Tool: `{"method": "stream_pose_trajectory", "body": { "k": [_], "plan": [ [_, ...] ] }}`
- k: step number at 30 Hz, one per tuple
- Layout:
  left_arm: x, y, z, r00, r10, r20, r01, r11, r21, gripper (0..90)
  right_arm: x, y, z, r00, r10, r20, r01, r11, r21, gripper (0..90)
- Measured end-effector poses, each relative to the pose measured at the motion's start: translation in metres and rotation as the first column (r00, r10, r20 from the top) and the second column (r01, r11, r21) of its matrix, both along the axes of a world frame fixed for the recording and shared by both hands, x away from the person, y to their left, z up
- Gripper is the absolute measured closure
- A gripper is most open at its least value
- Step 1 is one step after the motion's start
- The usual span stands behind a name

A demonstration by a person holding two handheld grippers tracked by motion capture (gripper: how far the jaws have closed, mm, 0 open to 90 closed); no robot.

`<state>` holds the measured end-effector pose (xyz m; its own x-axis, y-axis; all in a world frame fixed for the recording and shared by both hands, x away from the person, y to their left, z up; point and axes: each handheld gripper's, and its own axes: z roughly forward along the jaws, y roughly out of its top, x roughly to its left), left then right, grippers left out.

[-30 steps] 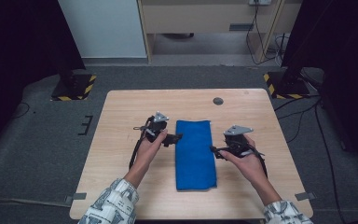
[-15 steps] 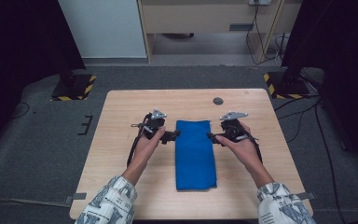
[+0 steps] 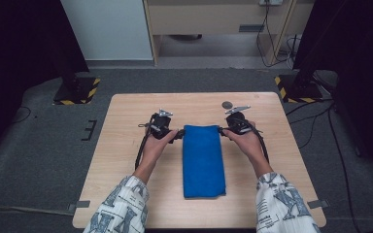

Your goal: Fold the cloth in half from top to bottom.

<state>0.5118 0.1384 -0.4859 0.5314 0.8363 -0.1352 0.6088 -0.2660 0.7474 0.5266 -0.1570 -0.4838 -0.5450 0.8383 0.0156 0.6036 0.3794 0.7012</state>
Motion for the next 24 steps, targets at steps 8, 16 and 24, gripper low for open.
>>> {"method": "stream_pose_trajectory", "body": {
  "k": [8,16,24],
  "plan": [
    [0.01,-0.018,-0.007,0.9999,-0.015,0.008,0.015,0.998,0.062,24.3,0.013,0.005,-0.007,0.9996,-0.011,-0.028,0.01,0.9998,-0.016,50.7],
    [0.019,-0.024,-0.021,0.9996,-0.027,-0.006,0.028,0.9952,0.094,25.7,0.032,0.018,-0.024,0.9978,-0.001,-0.066,0.001,1.0,-0.007,46.3],
    [0.027,-0.027,-0.031,0.9995,-0.019,-0.025,0.021,0.9959,0.088,28.9,0.041,0.029,-0.036,0.9947,-0.004,-0.103,0.004,1.0,-0.002,45.5]
  ]
}}
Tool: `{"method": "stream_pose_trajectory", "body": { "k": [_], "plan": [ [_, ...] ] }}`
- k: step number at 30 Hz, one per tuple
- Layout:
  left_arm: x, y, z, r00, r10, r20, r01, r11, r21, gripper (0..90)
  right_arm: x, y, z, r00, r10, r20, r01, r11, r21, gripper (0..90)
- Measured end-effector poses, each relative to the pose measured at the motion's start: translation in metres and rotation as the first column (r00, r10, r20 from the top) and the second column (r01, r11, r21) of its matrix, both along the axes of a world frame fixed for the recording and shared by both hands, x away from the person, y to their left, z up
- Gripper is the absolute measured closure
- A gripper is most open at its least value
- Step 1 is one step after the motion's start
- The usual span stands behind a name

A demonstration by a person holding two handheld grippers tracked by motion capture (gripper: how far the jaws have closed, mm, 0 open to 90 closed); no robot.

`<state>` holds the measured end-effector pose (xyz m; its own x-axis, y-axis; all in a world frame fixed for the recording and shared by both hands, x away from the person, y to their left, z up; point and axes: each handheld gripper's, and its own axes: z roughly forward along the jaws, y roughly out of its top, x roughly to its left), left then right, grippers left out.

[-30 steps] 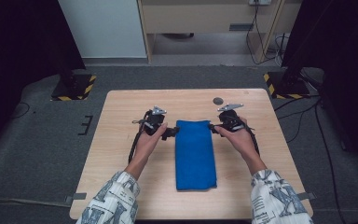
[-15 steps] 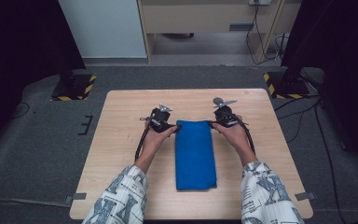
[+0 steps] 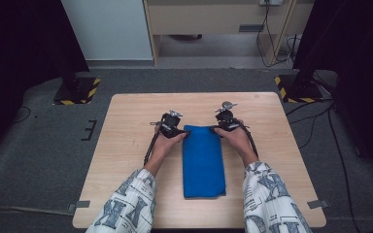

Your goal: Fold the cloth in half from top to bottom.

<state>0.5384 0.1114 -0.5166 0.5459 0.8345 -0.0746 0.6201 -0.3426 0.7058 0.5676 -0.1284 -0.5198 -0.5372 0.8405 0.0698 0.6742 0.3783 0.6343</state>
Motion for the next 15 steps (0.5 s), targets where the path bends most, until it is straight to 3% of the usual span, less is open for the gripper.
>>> {"method": "stream_pose_trajectory", "body": {
  "k": [1,8,11,15],
  "plan": [
    [0.0,-0.001,-0.001,1.0,0.005,0.001,-0.005,1.0,0.005,32.5,0.0,0.001,-0.001,1.0,0.004,-0.002,-0.004,1.0,-0.009,46.3],
    [0.005,-0.004,-0.01,0.9998,-0.001,-0.021,0.002,0.9999,0.011,35.1,-0.005,0.003,-0.002,0.9989,0.044,0.016,-0.044,0.999,-0.007,65.0],
    [0.006,-0.005,-0.011,1.0,0.0,-0.007,0.0,0.9998,0.022,37.3,-0.008,0.003,-0.002,0.9987,0.05,0.007,-0.05,0.9987,0.012,75.1],
    [0.006,-0.007,-0.012,0.9999,-0.013,0.002,0.013,0.9999,-0.001,49.0,-0.013,0.005,-0.001,0.9969,0.079,0.004,-0.079,0.9969,0.006,85.2]
  ]
}}
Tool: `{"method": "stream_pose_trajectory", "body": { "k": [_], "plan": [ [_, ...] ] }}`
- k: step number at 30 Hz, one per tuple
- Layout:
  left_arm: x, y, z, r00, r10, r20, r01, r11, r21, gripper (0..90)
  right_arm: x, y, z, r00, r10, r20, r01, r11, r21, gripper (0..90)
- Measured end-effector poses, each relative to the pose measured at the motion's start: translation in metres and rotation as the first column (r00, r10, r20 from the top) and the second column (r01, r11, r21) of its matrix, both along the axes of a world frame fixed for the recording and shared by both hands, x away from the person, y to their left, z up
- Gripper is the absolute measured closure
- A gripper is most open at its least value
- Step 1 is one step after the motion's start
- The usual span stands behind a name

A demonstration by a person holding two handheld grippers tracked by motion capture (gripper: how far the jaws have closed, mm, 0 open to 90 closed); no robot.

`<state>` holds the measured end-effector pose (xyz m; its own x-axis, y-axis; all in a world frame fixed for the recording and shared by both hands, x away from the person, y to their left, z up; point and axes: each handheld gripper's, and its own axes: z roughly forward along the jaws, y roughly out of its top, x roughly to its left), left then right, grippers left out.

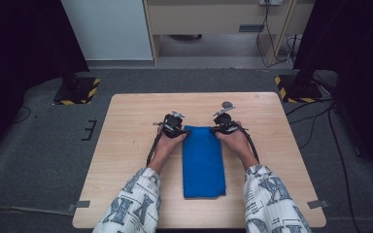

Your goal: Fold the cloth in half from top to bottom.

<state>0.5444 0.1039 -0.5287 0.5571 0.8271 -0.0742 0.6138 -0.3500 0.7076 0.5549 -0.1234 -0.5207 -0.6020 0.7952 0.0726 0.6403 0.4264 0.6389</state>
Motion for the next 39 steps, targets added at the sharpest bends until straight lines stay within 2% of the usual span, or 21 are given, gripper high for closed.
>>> {"method": "stream_pose_trajectory", "body": {
  "k": [5,9,15,24,30,39],
  "plan": [
    [-0.003,-0.007,0.002,0.9999,-0.008,-0.015,0.008,1.0,-0.005,71.0,-0.005,-0.001,0.004,1.0,0.002,0.008,-0.002,0.9999,0.013,86.4],
    [-0.008,-0.011,0.008,1.0,-0.008,0.002,0.008,0.9997,-0.023,81.6,-0.011,-0.006,0.011,0.9995,-0.002,0.031,0.001,0.9994,0.035,86.5],
    [-0.018,-0.011,0.024,0.9986,-0.008,0.053,0.01,0.9988,-0.047,83.9,-0.021,-0.011,0.03,0.9975,-0.015,0.069,0.01,0.9977,0.066,86.6],
    [-0.037,-0.007,0.059,0.9926,-0.001,0.121,0.01,0.9973,-0.072,86.3,-0.039,-0.013,0.062,0.9905,-0.017,0.136,0.003,0.9949,0.1,86.6],
    [-0.041,-0.007,0.072,0.9904,0.007,0.138,0.007,0.9946,-0.104,86.5,-0.048,-0.016,0.078,0.986,-0.014,0.166,-0.005,0.9935,0.113,86.6],
    [-0.04,-0.007,0.089,0.9862,0.0,0.166,0.018,0.994,-0.108,86.8,-0.045,-0.019,0.093,0.981,-0.033,0.191,0.008,0.9913,0.131,86.6]
  ]
}}
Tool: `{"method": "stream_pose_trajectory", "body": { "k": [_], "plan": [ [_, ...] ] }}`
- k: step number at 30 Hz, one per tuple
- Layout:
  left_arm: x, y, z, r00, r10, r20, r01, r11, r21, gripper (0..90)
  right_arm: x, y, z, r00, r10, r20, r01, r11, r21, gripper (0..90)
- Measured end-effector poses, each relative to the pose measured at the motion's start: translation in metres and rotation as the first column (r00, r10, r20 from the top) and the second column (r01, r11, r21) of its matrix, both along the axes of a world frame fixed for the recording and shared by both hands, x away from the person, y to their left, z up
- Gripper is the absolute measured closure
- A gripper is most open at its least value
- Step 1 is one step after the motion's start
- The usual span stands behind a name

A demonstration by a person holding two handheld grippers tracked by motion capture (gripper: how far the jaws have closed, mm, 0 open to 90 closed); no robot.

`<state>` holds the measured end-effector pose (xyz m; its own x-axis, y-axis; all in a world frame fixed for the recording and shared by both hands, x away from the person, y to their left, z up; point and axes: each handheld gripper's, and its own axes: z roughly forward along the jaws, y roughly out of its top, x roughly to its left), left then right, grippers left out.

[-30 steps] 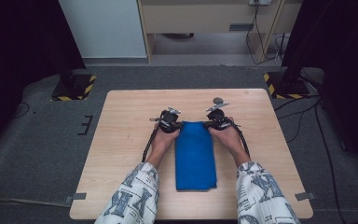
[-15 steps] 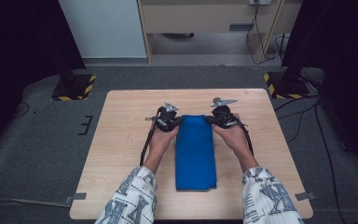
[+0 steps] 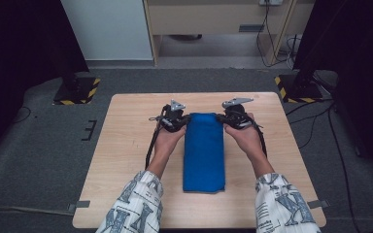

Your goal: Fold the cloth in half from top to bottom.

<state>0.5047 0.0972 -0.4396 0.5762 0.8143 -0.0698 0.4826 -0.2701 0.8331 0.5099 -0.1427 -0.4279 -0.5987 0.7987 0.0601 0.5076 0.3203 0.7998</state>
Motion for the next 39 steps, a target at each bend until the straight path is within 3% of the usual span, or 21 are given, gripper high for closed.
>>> {"method": "stream_pose_trajectory", "body": {
  "k": [16,39],
  "plan": [
    [-0.002,0.008,0.015,0.9995,0.011,0.028,-0.011,0.9999,0.004,87.1,-0.001,0.011,0.01,0.9992,0.012,0.037,-0.012,0.9999,-0.002,86.7],
    [-0.031,0.003,0.025,0.9982,-0.038,0.047,0.038,0.9993,0.003,87.3,-0.037,0.0,0.016,0.9969,0.043,0.066,-0.043,0.9991,-0.001,86.8]
  ]
}}
